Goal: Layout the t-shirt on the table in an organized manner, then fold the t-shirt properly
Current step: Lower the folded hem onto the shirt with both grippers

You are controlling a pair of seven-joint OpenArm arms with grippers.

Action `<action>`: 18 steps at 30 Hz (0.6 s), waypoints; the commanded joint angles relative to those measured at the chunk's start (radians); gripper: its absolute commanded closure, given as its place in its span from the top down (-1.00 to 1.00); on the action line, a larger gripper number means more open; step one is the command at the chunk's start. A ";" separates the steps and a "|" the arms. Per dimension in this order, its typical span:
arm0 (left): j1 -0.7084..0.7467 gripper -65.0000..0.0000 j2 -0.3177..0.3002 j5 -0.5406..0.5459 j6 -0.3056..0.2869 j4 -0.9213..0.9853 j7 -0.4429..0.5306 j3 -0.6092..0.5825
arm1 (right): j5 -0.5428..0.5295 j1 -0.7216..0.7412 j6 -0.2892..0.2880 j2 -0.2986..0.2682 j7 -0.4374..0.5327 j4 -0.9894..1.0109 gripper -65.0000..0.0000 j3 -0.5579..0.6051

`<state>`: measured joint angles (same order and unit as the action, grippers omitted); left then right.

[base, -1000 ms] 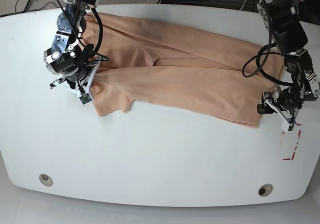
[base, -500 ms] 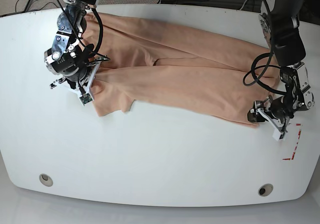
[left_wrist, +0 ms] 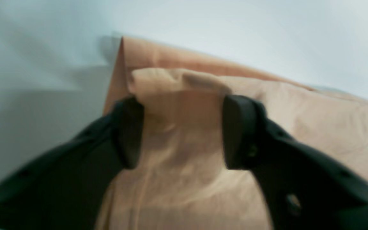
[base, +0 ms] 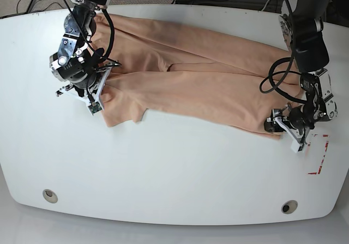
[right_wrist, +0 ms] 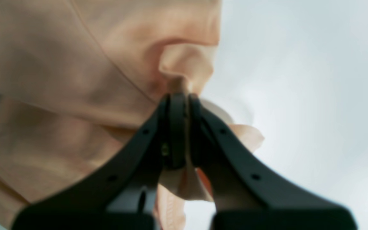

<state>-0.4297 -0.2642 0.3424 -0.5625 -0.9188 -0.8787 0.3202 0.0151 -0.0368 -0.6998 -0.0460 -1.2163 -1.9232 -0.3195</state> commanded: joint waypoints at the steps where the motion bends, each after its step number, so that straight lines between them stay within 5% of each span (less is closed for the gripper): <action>1: -0.028 -0.35 -0.016 0.016 -0.008 -0.016 -0.004 0.001 | -0.005 0.015 0.002 -0.004 0.008 -0.017 -0.98 -0.002; 5: -0.028 -0.74 -0.019 0.016 -0.021 -0.016 -0.004 0.000 | -0.005 0.015 0.002 -0.002 0.008 -0.017 -0.98 -0.002; 11: -0.022 -0.88 -0.020 0.011 -0.086 -0.049 -0.006 0.000 | -0.005 0.016 0.002 -0.002 0.008 -0.017 -0.98 -0.002; 18: 0.021 -0.93 -0.020 0.014 -0.089 -0.191 -0.041 0.004 | -0.002 0.030 0.002 -0.002 0.008 -0.015 -0.98 -0.002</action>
<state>-0.3977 -0.2718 0.3389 -0.6453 -1.0405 -0.9081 0.3202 0.0154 -0.0261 -0.6998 -0.0437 -1.2163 -1.9224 -0.3202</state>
